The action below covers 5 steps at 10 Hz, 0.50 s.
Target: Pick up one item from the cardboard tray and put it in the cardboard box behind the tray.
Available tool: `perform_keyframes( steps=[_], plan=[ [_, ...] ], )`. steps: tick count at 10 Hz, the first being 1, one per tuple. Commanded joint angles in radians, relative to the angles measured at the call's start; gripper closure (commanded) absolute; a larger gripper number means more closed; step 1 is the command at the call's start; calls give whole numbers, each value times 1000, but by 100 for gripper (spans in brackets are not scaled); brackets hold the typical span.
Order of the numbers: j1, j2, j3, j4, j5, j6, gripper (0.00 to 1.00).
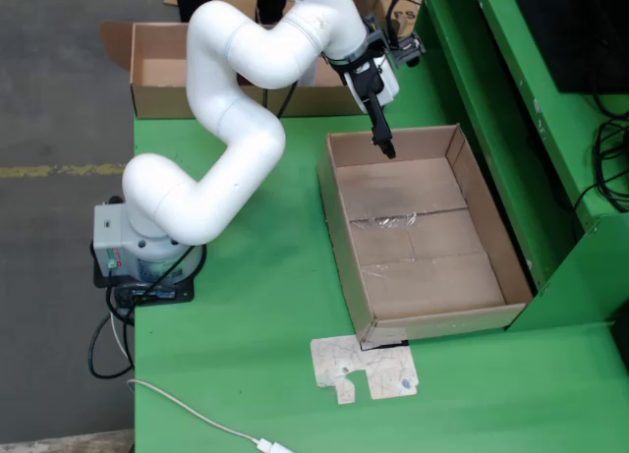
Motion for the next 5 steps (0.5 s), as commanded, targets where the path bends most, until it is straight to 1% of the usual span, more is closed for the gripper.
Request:
perform_keyframes(
  steps=[1, 2, 3, 5],
  plan=[
    [-73, 15, 43, 15, 0, -58, 0],
    [-73, 15, 43, 15, 0, -58, 0],
    [-96, 9, 59, 10, 2, -75, 0],
    [-149, -11, 51, 55, 30, -121, 0]
  ],
)
